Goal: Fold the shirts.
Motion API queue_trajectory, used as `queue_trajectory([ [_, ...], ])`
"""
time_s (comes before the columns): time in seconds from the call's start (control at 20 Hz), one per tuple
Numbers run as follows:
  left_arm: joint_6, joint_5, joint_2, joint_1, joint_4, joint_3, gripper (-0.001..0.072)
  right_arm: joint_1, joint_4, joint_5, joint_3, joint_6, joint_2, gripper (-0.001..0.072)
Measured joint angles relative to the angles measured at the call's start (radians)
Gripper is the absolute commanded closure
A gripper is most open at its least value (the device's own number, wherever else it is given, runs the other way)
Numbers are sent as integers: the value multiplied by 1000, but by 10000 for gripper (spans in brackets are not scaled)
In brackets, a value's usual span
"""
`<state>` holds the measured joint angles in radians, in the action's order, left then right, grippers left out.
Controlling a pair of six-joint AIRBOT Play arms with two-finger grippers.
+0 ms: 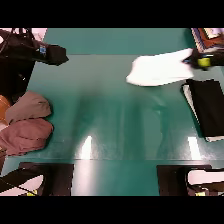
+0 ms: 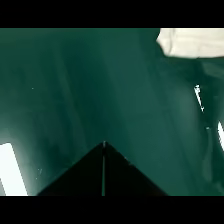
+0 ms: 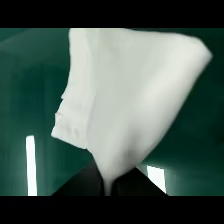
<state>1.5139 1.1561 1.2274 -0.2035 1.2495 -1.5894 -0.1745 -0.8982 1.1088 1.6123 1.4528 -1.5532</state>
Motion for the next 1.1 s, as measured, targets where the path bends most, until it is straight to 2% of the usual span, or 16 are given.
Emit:
queue_trajectory([
  [0.3, 11, -70, 0, -68, -1, 0, 680, -303, 35, -8, 1, 11, 44, 698],
  [0.7, 16, -106, 0, -94, -1, 0, 680, -415, 148, -21, 1, -33, 161, 698],
  [1.1, 15, -101, 0, -96, 0, 0, 680, -532, 153, 161, -63, -36, 326, 698],
])
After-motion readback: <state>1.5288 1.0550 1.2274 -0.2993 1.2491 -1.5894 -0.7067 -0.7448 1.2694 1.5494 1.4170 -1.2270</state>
